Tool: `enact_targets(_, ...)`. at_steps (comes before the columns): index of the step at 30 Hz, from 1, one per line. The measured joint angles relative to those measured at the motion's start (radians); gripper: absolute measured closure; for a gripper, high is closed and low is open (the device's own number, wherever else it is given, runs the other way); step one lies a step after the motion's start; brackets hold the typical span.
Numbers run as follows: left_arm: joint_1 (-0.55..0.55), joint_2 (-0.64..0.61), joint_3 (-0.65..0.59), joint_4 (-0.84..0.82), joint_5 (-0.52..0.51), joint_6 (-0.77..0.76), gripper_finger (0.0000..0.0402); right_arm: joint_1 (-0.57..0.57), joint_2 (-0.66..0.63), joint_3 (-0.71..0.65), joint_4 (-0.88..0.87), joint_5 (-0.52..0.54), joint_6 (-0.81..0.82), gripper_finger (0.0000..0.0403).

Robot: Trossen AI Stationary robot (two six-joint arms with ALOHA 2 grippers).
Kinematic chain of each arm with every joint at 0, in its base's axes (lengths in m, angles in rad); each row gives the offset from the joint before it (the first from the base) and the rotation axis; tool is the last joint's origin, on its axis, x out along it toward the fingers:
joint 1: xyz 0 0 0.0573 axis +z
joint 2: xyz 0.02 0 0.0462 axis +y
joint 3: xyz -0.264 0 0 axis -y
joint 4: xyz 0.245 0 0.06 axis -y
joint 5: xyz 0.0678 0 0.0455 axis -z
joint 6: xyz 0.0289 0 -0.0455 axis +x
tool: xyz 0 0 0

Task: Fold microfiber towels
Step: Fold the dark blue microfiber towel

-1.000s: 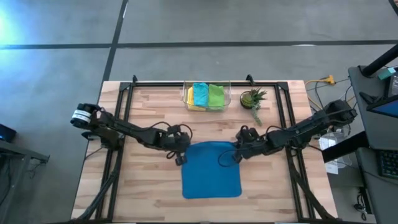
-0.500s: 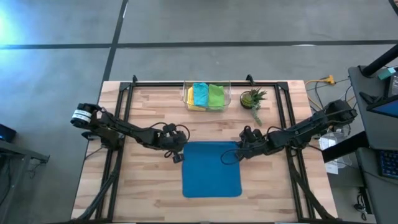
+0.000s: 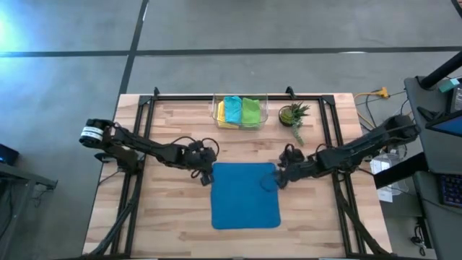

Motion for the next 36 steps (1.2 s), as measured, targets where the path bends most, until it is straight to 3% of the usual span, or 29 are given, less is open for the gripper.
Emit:
enact_targets(4, -0.017, -0.003, -0.013, 0.051, 0.394, -0.016, 0.0208, 0.098, -0.074, 0.0, 0.098, -0.193, -0.169, 0.0203)
enact_targets(7, -0.086, 0.013, -0.026, 0.118, 0.718, -0.024, 0.021, 0.22, -0.082, 0.002, 0.158, -0.258, -0.241, 0.0205)
enact_targets(9, -0.159, 0.016, -0.025, 0.134, 0.797, -0.059, 0.022, 0.311, -0.062, 0.022, 0.158, -0.257, -0.284, 0.0208)
enact_targets(12, -0.279, 0.016, -0.005, 0.139, 0.744, -0.062, 0.0244, 0.42, -0.007, 0.067, 0.133, -0.229, -0.314, 0.0209)
enact_targets(17, -0.458, 0.016, 0.02, 0.143, 0.453, -0.059, 0.0289, 0.504, 0.14, 0.181, 0.039, -0.136, -0.392, 0.0209)
enact_targets(21, -0.523, 0.011, 0.029, 0.184, 0.25, -0.005, 0.0302, 0.504, 0.276, 0.273, 0.035, -0.126, -0.507, 0.0209)
enact_targets(29, -0.536, 0.011, 0.042, 0.194, 0.217, 0.039, 0.0304, 0.503, 0.488, 0.397, 0.0, -0.185, -0.54, 0.0215)
enact_targets(36, -0.531, 0.015, 0.042, 0.23, 0.191, 0.079, 0.0304, 0.485, 0.552, 0.408, 0.022, -0.213, -0.514, 0.0249)
